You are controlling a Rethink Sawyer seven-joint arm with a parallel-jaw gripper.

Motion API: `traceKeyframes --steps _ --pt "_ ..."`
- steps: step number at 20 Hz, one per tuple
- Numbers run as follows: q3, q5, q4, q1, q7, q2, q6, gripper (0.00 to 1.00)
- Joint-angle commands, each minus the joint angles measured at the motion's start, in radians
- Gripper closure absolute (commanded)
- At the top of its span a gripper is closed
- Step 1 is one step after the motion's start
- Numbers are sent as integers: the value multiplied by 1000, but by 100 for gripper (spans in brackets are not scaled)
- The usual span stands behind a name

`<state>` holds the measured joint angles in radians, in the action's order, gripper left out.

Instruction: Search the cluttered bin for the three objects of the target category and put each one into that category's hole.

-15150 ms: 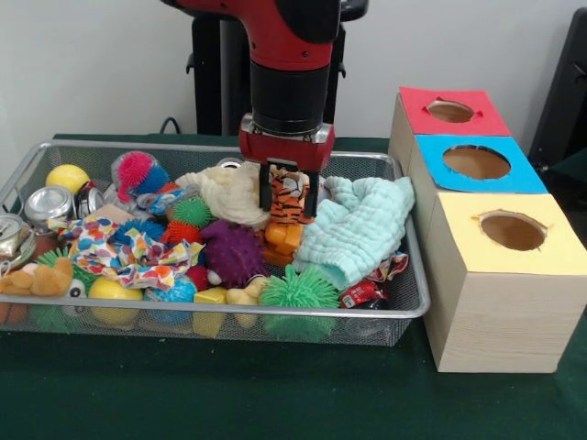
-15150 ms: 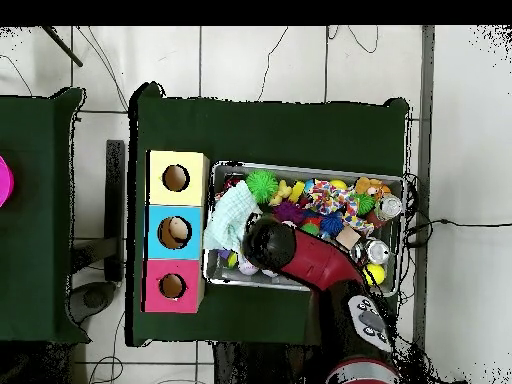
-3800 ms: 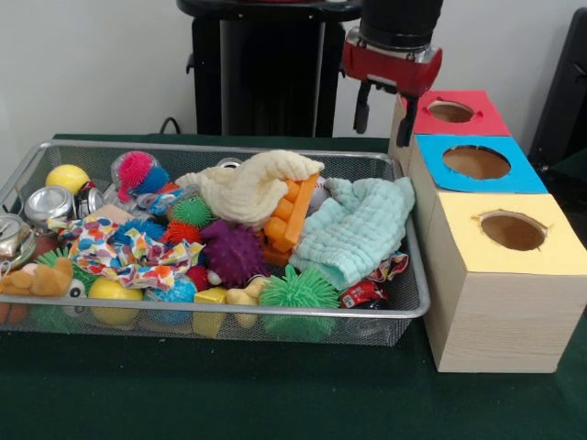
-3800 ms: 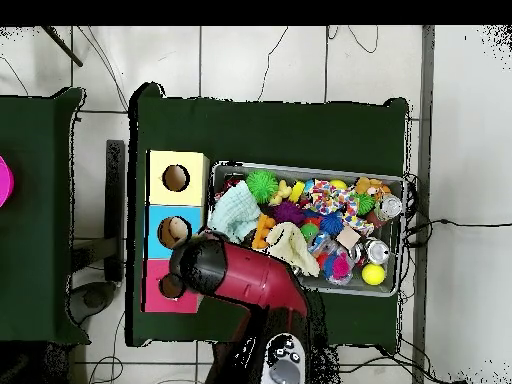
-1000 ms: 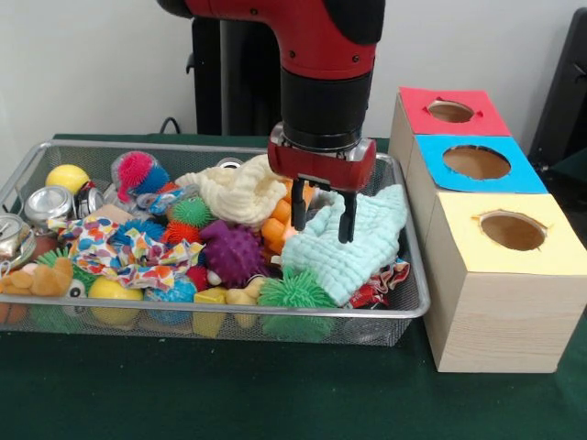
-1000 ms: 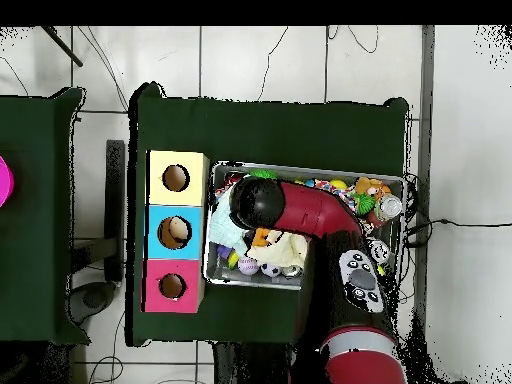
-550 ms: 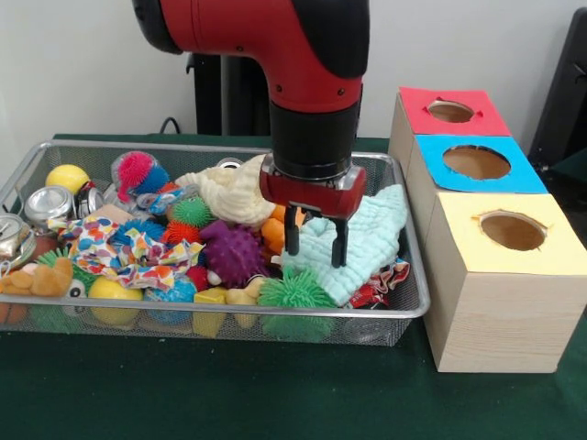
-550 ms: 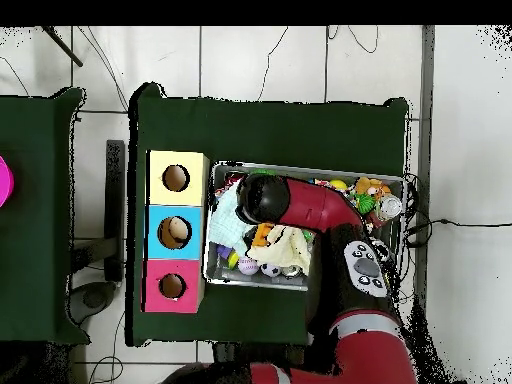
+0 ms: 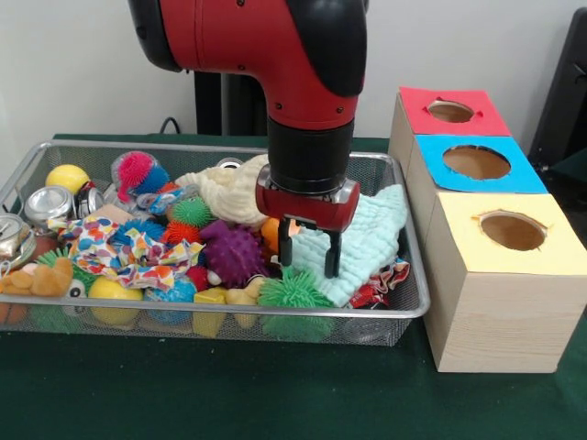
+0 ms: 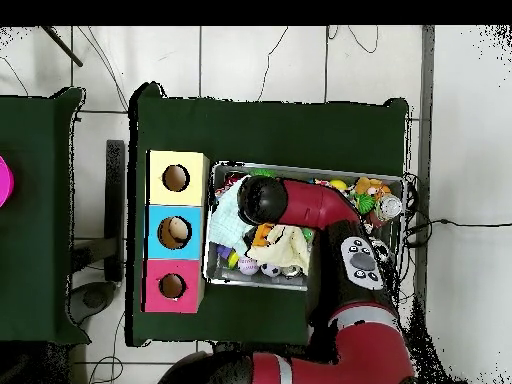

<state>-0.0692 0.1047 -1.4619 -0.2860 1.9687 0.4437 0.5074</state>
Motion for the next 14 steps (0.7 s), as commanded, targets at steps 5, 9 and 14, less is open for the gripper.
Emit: traceKeyframes --steps 5,9,14 --pt "-4 112 74 -7 -54 -6 51 0" --pt "-20 124 88 -27 -54 -28 35 0" --pt "-23 139 58 -36 -27 -49 -7 0"
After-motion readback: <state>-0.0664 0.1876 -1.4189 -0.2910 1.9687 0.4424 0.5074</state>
